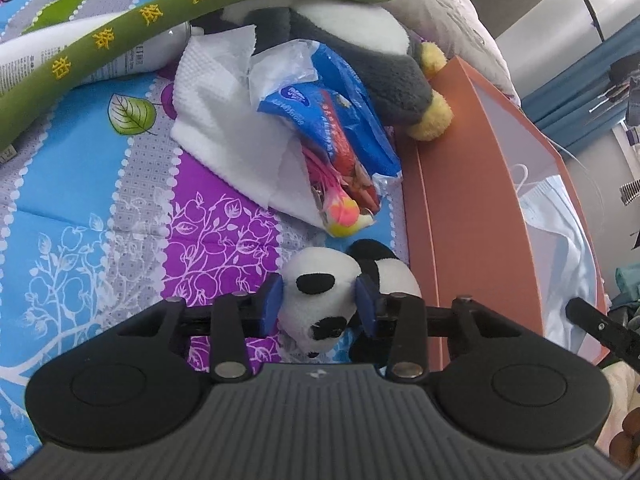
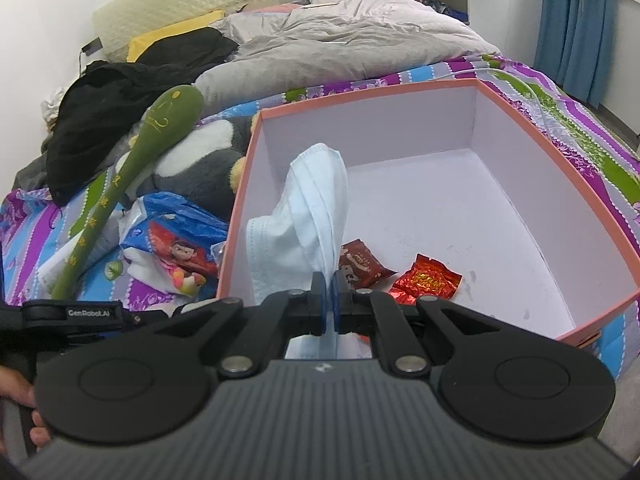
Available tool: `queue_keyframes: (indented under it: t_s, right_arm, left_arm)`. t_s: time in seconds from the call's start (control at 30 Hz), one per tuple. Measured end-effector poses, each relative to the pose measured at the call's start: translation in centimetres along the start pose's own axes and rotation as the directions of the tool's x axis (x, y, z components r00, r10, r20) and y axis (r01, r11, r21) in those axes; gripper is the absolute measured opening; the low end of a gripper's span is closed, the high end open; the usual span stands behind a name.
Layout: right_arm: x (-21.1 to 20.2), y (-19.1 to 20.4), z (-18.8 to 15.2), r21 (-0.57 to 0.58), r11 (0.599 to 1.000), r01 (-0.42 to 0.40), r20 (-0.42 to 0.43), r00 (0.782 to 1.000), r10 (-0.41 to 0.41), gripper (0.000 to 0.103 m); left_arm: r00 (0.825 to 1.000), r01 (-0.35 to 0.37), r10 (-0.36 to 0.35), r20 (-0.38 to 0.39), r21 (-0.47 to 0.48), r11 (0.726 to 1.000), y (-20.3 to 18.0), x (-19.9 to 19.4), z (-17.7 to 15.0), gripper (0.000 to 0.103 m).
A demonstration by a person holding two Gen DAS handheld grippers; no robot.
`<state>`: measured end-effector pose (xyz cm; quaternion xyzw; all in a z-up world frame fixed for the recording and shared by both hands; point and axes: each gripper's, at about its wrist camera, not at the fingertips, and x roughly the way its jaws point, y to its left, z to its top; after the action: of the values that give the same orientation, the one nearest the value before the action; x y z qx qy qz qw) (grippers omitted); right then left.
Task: Organize soft objects
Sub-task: 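Carry the face mask and panda plush over the pink box with both grippers, then open both grippers to drop the panda plush and face mask into the box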
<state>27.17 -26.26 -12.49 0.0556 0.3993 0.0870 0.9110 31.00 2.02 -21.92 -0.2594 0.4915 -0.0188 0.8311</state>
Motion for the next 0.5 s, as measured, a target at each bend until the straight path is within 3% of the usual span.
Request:
queue_keyframes:
  t_s: [0.5]
  right_arm:
    - [-2.9,1.8,1.2,-0.062,0.998,0.004,0.068,0.998,0.000,0.007]
  left_arm:
    - [0.994,0.022,-0.029,0.101,0.069,0.997,-2.4,-6.1,1.1,0.044]
